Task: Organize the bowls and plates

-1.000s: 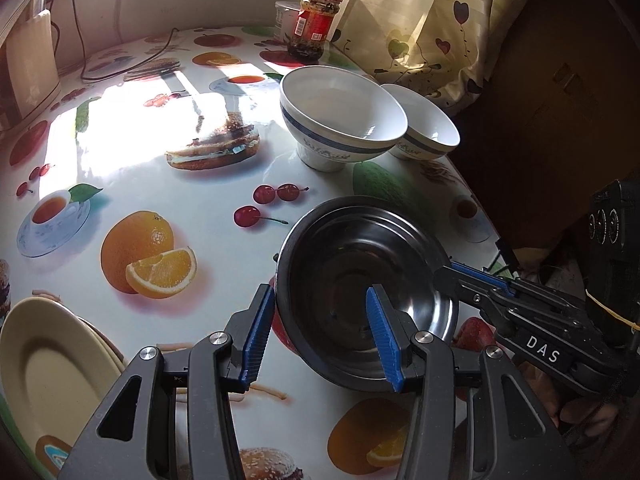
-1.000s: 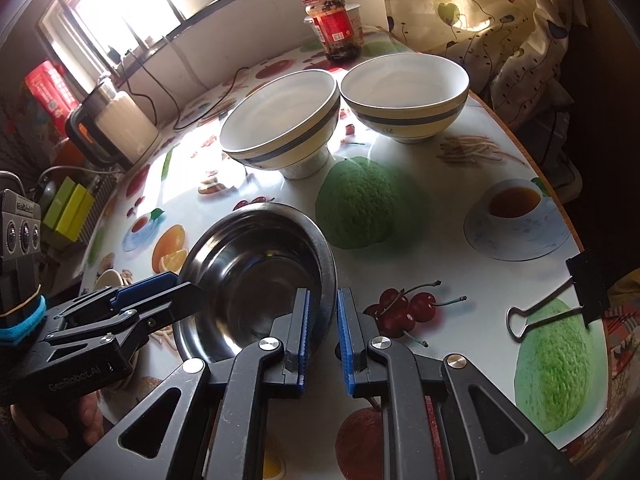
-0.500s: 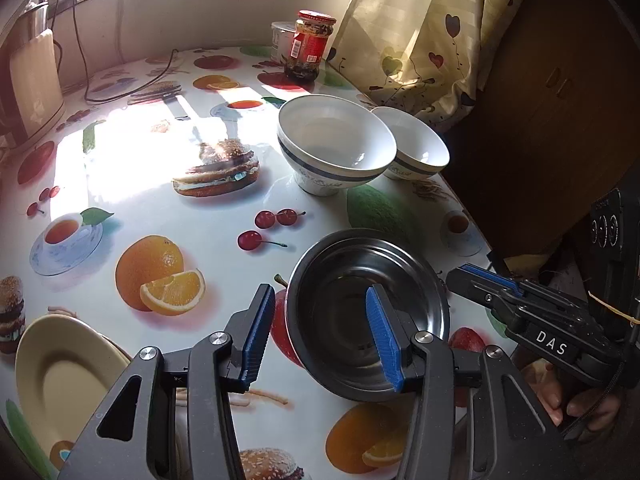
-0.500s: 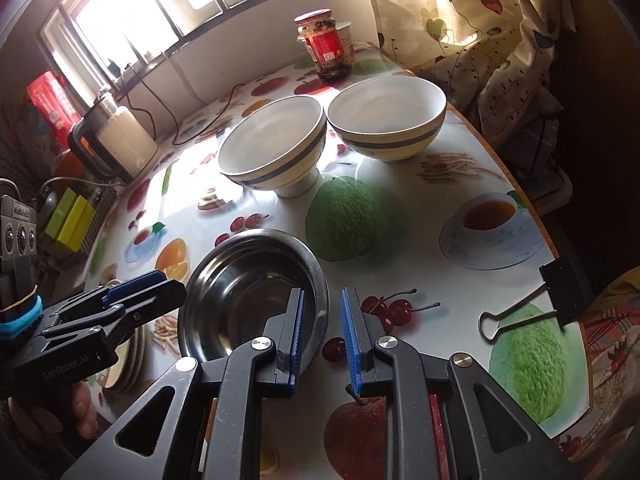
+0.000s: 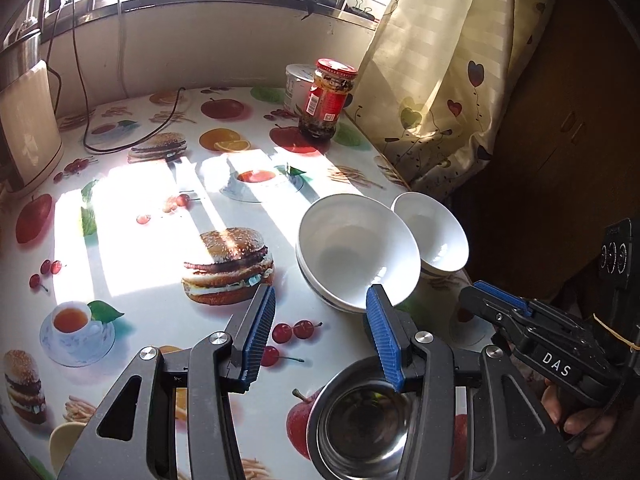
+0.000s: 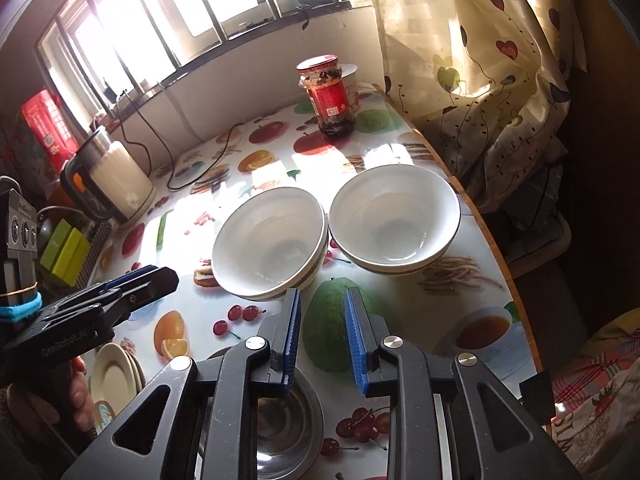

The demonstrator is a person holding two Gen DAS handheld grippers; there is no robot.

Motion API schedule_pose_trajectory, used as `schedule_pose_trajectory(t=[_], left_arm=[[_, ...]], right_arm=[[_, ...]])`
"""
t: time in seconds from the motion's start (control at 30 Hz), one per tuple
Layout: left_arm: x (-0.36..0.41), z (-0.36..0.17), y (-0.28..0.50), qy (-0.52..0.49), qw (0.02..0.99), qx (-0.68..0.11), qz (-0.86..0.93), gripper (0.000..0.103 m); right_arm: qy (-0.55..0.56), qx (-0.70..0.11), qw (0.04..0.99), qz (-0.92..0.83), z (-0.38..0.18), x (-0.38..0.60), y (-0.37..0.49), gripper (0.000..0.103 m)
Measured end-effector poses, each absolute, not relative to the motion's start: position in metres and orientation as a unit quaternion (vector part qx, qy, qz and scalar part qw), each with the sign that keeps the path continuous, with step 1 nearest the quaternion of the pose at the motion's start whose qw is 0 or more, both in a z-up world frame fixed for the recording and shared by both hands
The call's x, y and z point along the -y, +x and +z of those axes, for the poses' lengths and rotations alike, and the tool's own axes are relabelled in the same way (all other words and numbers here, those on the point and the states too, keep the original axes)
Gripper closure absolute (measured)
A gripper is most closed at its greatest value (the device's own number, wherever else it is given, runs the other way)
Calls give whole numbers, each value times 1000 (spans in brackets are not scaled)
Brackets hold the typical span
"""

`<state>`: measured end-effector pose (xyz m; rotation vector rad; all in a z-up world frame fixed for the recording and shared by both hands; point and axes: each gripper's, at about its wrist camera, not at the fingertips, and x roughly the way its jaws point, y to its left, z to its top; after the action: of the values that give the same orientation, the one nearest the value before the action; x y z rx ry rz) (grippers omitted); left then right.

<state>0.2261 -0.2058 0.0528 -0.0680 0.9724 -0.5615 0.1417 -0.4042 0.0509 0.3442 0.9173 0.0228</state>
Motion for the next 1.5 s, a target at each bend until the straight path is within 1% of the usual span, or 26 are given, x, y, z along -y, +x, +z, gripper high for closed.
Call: schedule_pose_trajectory(t=[0.23, 0.33, 0.6, 0.77, 0.83, 0.9, 0.97, 1.37, 1.5], left_arm=[[215, 43, 254, -49, 838, -476, -262, 54], [221, 38, 258, -30, 838, -480, -259, 54], [223, 29, 268, -30, 832, -490, -259, 54], [221, 25, 270, -36, 830, -493, -258, 55], [222, 23, 271, -35, 829, -494, -260, 56], [222, 21, 272, -35, 827, -498, -260, 64], [222, 18, 274, -39, 825, -501, -258, 69], [221, 12, 278, -46, 821, -507, -259, 71], [224, 10, 278, -43, 819, -509, -260, 76]], right_arm=[[174, -457, 872, 21, 41, 401, 175, 80], [174, -461, 870, 25, 37, 399, 184, 80], [169, -461, 871, 22, 36, 397, 193, 81], [171, -465, 869, 16, 32, 400, 197, 83], [170, -467, 868, 19, 30, 400, 199, 85], [168, -468, 867, 21, 28, 399, 201, 85], [165, -468, 868, 17, 27, 398, 202, 86], [174, -470, 865, 15, 23, 402, 203, 87], [174, -472, 864, 15, 21, 401, 204, 87]])
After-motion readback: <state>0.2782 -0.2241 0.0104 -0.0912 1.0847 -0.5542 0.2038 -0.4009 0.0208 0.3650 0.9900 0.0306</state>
